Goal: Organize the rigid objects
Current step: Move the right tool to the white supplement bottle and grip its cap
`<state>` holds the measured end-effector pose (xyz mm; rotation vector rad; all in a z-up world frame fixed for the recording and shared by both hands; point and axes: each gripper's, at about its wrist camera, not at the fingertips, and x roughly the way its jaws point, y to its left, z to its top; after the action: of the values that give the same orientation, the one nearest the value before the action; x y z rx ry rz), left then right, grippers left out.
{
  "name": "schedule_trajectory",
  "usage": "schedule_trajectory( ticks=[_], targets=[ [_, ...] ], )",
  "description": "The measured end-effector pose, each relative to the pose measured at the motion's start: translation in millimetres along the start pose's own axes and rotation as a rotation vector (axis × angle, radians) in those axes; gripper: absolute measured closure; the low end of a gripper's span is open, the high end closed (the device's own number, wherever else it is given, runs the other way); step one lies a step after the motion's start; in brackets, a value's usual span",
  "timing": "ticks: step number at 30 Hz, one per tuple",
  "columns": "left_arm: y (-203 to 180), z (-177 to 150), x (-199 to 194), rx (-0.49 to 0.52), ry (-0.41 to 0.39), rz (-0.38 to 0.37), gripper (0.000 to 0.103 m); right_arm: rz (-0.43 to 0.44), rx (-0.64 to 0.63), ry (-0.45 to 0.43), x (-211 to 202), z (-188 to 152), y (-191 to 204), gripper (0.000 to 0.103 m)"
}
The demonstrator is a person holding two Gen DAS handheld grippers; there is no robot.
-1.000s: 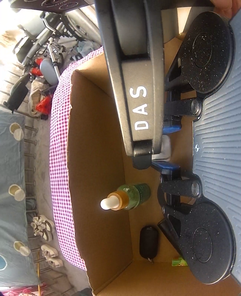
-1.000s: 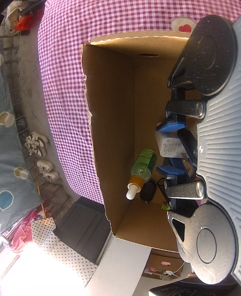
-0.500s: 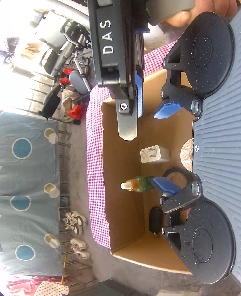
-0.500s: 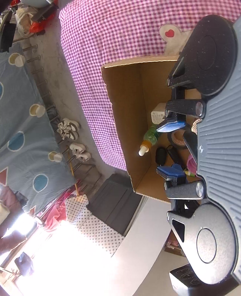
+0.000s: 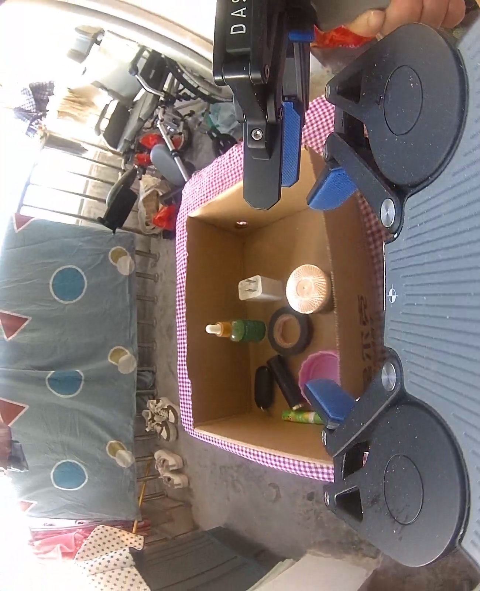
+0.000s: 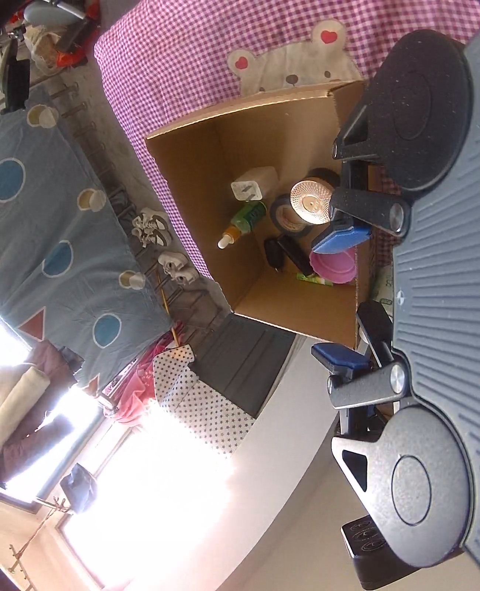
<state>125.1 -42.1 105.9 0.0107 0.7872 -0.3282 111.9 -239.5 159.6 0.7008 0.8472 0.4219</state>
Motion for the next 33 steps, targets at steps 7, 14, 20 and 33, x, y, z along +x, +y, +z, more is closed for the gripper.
schedule_trajectory(
  ticks=[7, 14, 20, 33],
  targets=[
    [11, -23, -16, 0.031, -0.020, 0.038, 0.002, 0.020, 0.020, 0.025, 2, -36, 11, 0.046],
    [25, -45, -24, 0.041, -0.039, 0.053, 0.002, 0.030, 0.051, 0.020, 7, -58, 17, 0.039],
    [42, -79, -34, 0.073, -0.136, 0.107, 0.001, -0.007, 0.070, 0.025, 27, -80, 19, 0.038],
    [78, -87, 25, 0.058, -0.102, 0.166, 0.010, -0.043, 0.008, 0.125, 109, -77, 35, 0.038]
  ],
)
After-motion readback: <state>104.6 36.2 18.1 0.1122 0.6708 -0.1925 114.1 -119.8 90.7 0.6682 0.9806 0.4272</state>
